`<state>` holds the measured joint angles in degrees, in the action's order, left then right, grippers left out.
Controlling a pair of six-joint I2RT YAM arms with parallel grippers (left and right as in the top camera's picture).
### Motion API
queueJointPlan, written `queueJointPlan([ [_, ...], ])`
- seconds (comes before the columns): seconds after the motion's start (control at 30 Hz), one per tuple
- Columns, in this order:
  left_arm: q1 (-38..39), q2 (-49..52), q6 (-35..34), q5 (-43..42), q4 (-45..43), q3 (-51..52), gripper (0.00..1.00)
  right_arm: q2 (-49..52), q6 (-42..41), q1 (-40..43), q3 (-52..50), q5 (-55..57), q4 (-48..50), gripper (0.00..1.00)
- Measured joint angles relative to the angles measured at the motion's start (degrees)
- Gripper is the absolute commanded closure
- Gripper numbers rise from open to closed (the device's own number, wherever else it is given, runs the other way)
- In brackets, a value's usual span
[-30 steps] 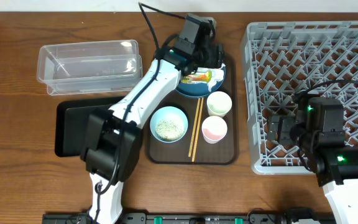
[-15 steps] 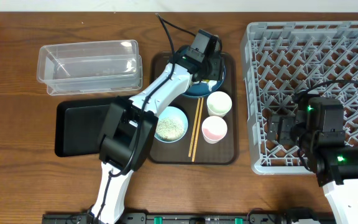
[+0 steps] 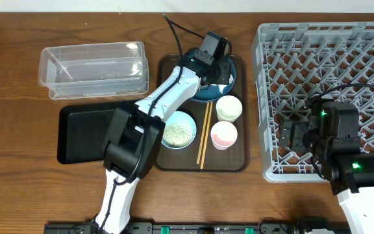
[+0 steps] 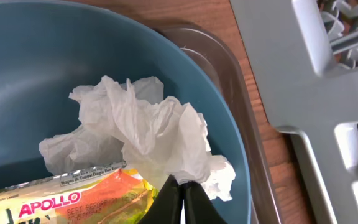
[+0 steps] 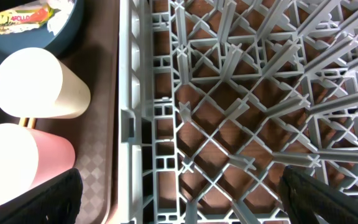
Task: Sort waste into correct bins and load items into the dishwasher rack
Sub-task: 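Grasp the tissue with the left gripper and carry it to the clear bin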
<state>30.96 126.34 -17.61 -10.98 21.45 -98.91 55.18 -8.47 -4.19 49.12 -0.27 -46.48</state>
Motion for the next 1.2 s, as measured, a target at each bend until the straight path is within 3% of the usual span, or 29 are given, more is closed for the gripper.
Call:
queueJointPlan([
  [0.43, -1.6, -4.9, 0.1, 0.0, 4.1, 0.0, 0.94, 0.0, 0.0, 0.0, 0.0, 0.0, -0.6, 0.01],
  [0.77, -7.1, -16.0, 1.4, 3.1, 11.8, 0.0, 0.94, 0.0, 0.0, 0.0, 0.0, 0.0, -0.6, 0.01],
  [1.2, -18.3, -24.3, 3.9, 6.5, 13.8, 0.0, 0.94, 0.0, 0.0, 0.0, 0.0, 0.0, -0.6, 0.01],
])
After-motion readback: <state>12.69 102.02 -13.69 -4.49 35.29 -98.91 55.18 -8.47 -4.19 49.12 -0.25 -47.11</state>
